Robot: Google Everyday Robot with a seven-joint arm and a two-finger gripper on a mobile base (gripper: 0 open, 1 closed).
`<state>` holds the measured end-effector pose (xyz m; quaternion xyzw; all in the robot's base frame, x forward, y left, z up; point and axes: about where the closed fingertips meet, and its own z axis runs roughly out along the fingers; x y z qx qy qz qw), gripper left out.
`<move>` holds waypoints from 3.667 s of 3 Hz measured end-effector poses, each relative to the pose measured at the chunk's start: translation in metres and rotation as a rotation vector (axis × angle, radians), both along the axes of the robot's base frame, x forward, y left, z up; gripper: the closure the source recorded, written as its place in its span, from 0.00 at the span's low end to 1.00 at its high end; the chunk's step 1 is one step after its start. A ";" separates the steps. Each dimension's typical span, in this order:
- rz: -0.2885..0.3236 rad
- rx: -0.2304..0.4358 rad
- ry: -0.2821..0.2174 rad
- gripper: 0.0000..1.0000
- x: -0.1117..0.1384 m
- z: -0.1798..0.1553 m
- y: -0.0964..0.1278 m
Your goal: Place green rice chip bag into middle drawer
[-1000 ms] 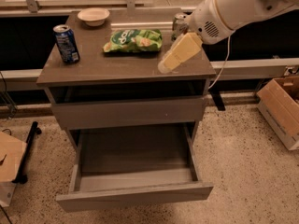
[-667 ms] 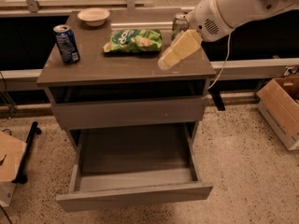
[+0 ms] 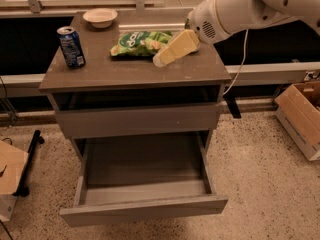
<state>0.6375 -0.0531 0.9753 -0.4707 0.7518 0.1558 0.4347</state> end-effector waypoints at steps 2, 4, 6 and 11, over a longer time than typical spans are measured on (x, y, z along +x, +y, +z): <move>-0.033 0.106 -0.062 0.00 0.050 0.004 0.023; -0.073 0.125 -0.049 0.00 0.054 -0.010 0.034; -0.200 0.251 -0.036 0.00 0.110 -0.054 0.051; -0.312 0.269 0.024 0.46 0.214 -0.141 0.048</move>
Offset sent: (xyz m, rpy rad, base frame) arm 0.0432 0.0217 0.0032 0.0940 -0.0520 -0.0258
